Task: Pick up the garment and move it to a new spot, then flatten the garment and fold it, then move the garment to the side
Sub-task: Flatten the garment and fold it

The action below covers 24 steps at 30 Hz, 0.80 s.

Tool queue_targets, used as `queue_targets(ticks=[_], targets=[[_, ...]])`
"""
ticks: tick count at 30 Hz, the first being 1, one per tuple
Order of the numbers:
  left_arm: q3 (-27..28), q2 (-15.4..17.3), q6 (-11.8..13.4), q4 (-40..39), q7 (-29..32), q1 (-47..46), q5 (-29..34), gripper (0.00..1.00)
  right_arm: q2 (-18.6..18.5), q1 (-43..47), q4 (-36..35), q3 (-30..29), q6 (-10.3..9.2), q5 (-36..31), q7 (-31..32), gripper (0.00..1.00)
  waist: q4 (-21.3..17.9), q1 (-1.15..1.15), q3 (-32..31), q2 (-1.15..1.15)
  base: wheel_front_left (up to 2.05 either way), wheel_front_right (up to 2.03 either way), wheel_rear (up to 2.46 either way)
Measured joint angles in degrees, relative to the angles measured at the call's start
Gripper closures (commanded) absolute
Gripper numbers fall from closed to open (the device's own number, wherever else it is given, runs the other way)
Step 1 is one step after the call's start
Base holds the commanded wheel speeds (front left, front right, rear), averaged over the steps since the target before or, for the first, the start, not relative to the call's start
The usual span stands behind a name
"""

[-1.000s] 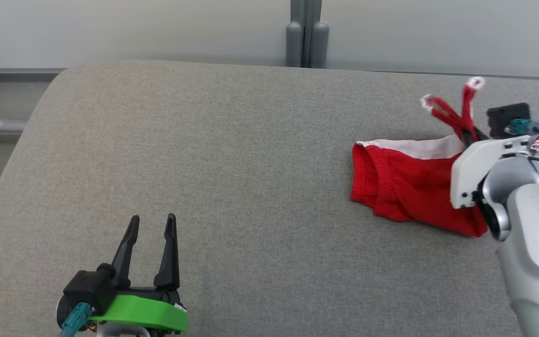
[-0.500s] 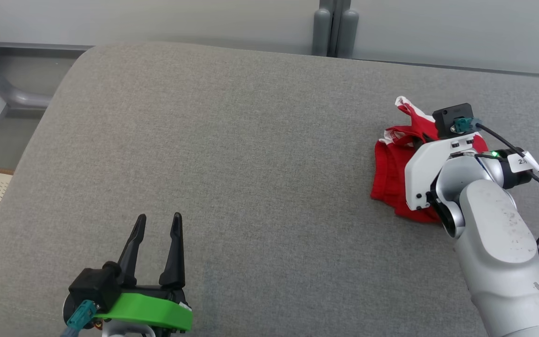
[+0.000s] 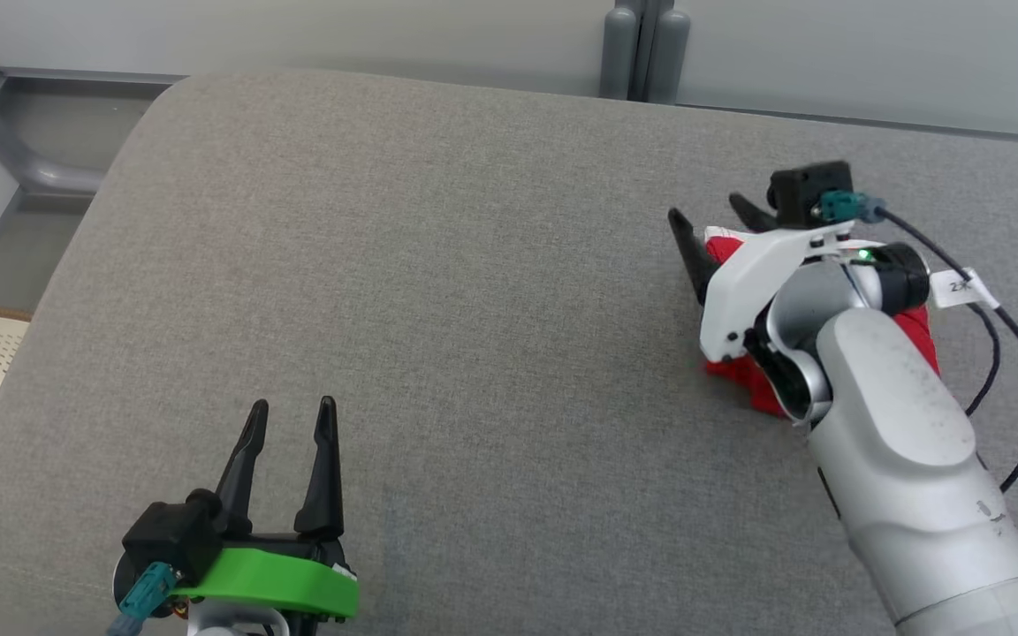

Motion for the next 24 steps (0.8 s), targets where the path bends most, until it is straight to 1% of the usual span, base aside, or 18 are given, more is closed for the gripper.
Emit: queue_targets(ticks=[2,5,9,10,11,12,13,16,19,21,24], targets=[[0.11,0.00,0.03,-0.04,0.00,0.02,0.00,0.00,-1.12,-0.27,-2.54,-0.34,0.00,1.74,-1.01,0.00,-0.40,0.00,-0.20,0.00,0.00,0.00,0.00],[-0.05,0.00,0.03,-0.08,0.00,0.08,-0.01,0.00,-4.27,0.17,-5.03,-2.83,0.00,2.31,-1.57,0.00,-1.01,0.00,-0.59,0.00,0.00,0.00,0.00],[-0.43,0.00,0.03,-0.05,0.00,0.18,-0.08,0.00,-7.76,3.98,-4.64,-8.98,0.00,1.32,-1.53,0.00,-1.63,0.00,-1.09,0.00,0.00,0.00,0.00],[-0.53,-0.01,0.02,-0.05,0.00,0.18,-0.09,0.00,-8.32,4.91,-3.85,-10.76,-0.03,1.32,-1.54,0.15,-1.73,0.00,-1.15,0.00,0.00,0.00,0.00],[-0.55,-0.01,0.02,-0.04,0.00,0.18,-0.11,0.00,-8.59,5.60,-3.12,-12.03,-0.03,1.33,-1.55,0.48,-1.77,0.00,-1.17,0.00,0.00,0.00,0.00],[-0.55,-0.01,0.02,-0.01,0.00,0.16,-0.18,0.00,-8.81,6.36,-2.13,-13.18,-0.04,1.31,-1.64,0.84,-1.80,0.00,-1.14,0.00,0.00,0.00,0.00],[-0.57,-0.01,0.02,0.02,0.00,0.16,-0.19,0.00,-9.02,7.07,-1.18,-13.68,-0.04,0.97,-1.88,1.00,-1.81,0.00,-1.10,0.00,0.00,0.00,0.00],[-0.47,-0.01,0.02,0.09,0.00,0.14,-0.19,0.00,-9.10,8.45,1.56,-13.05,-0.04,0.15,-2.14,1.00,-1.89,0.00,-0.96,0.00,0.00,0.00,0.00],[-0.36,-0.01,-0.04,0.19,0.00,0.09,-0.14,0.00,-7.84,9.13,3.94,-10.28,-0.04,0.55,-2.59,1.00,-2.01,0.00,-0.81,0.00,0.00,0.00,0.00],[-0.27,-0.01,-0.07,0.25,0.00,0.05,-0.05,0.00,-6.44,9.37,4.78,-6.81,-0.04,1.63,-2.92,1.00,-2.06,0.00,-0.81,0.00,0.00,0.00,0.00],[-0.18,-0.01,-0.10,0.33,0.00,0.04,0.11,0.00,-4.61,9.83,4.15,-0.93,-0.04,3.76,-3.88,1.00,-2.18,0.00,-1.01,0.00,0.00,0.00,0.00]])
